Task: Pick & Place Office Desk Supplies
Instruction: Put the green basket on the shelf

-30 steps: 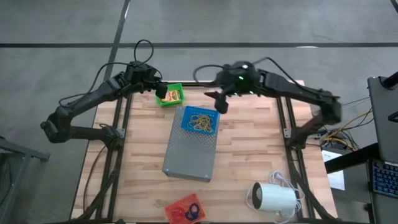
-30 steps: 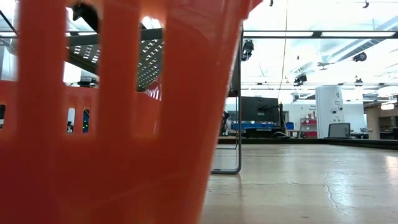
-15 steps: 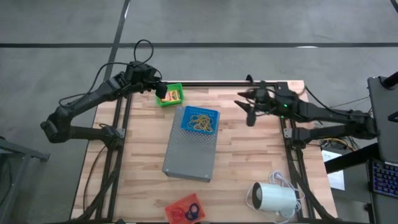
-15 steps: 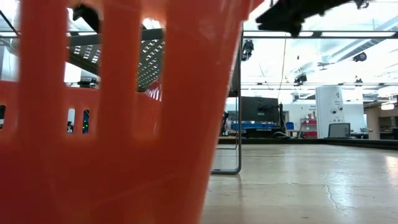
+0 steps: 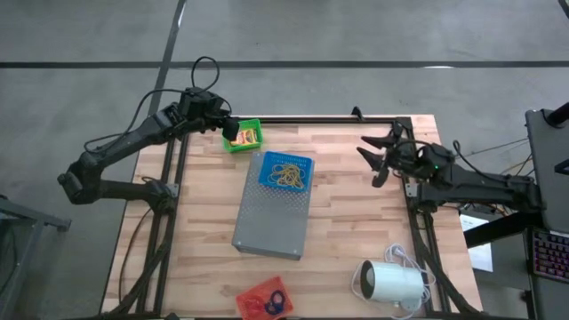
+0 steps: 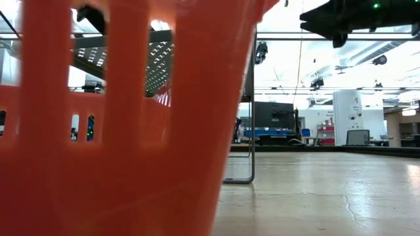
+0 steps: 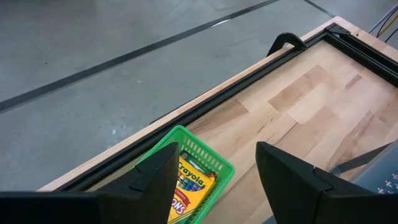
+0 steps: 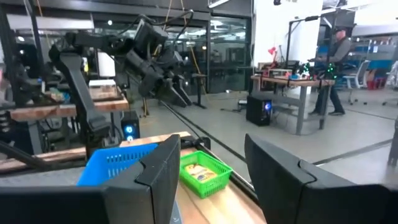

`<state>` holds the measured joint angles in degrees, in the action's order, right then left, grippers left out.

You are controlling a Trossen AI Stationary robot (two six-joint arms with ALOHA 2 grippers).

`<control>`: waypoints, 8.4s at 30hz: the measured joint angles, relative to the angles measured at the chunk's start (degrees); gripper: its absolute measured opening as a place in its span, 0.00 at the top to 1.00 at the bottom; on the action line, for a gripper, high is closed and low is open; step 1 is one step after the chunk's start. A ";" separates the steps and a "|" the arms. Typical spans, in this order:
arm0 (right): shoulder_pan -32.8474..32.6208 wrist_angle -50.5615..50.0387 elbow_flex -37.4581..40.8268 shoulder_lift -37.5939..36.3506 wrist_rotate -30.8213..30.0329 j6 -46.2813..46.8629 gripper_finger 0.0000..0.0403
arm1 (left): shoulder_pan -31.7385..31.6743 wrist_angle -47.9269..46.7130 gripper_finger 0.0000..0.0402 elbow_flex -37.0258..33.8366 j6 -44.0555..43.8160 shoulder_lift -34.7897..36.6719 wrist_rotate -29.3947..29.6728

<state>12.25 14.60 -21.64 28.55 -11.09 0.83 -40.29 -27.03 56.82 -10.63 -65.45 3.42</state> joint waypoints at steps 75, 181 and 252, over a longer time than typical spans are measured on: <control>0.00 -2.02 19.36 -0.71 0.94 -2.93 0.56 | -0.02 0.09 0.45 0.00 -0.26 0.00 0.04; 0.02 -2.13 19.29 -0.71 0.96 -2.93 0.56 | -14.93 -15.43 0.98 1.31 -25.22 -23.70 -10.80; 0.00 -2.15 19.29 -0.71 0.94 -2.93 0.56 | 66.28 -22.76 0.97 1.25 -81.27 12.26 12.96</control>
<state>12.25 12.45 -2.35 27.83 -10.15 -2.11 25.99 -49.78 58.06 -91.91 -53.19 16.39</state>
